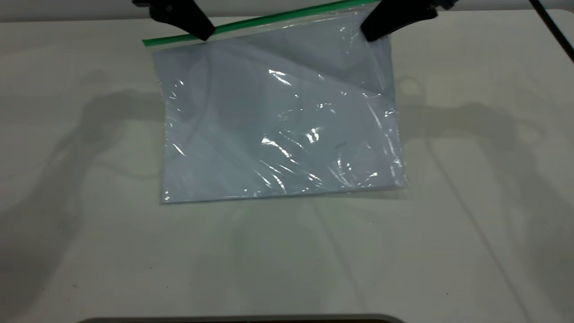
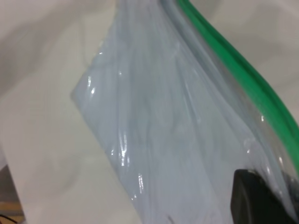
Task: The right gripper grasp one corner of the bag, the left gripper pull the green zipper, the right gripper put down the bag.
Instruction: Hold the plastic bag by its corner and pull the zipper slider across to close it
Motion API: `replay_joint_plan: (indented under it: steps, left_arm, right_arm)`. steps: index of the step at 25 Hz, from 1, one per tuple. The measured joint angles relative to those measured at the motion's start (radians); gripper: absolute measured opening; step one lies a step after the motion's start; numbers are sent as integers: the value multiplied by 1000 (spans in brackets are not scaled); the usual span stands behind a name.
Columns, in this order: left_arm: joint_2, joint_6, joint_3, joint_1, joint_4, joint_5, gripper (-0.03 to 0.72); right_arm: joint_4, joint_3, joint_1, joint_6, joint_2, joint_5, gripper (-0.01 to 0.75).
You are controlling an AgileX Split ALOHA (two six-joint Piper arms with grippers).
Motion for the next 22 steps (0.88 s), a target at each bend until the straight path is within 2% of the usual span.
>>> replay_joint_plan:
  steps: [13,22]
  left_arm:
    - [-6,-52,0,49,103,-5,69]
    - [-6,-79,0,57,66,7,74]
  right_arm:
    - [-32,0,-36,0,0,-47,34]
    - [-33,0,-37,-2,0,-50,34]
